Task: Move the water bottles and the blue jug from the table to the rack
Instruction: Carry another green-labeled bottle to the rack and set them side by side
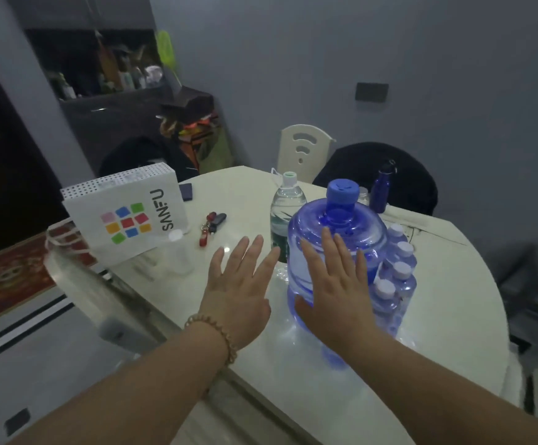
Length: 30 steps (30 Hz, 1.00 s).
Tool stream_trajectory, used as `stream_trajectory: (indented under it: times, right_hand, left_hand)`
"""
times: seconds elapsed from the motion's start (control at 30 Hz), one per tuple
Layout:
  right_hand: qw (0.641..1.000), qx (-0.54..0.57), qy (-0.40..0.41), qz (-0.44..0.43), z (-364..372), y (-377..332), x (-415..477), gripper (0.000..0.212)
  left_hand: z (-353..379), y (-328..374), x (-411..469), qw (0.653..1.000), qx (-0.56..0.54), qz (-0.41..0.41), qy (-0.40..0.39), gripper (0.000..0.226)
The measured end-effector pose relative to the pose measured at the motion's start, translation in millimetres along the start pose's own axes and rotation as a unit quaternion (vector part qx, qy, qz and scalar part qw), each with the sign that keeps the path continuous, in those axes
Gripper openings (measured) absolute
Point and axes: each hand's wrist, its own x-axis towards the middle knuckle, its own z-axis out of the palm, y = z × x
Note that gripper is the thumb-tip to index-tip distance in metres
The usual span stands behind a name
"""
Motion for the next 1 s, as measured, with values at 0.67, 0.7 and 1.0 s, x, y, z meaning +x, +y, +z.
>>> stream_trajectory:
  times: [0.67,0.7,1.0]
  right_hand:
    - [0.969,-0.179,0.025,0.169,78.2,-51.4,269.4,0.070]
    - [0.968,-0.189,0.012,0.164,80.1,-53.7,272.1,0.066]
    - [0.982,-0.156,0.024,0.107,77.4,-71.1,243.7,0.062]
  left_hand:
    - [146.9,-151.8,191.1,0.969,-0.134,0.207,0.015,0.082]
    - [153.7,-153.7,199.6,0.965,-0.148,0.215,0.017,0.083]
    - [160.6,-99.4,279.5,0.866,-0.392,0.307,-0.042,0.102]
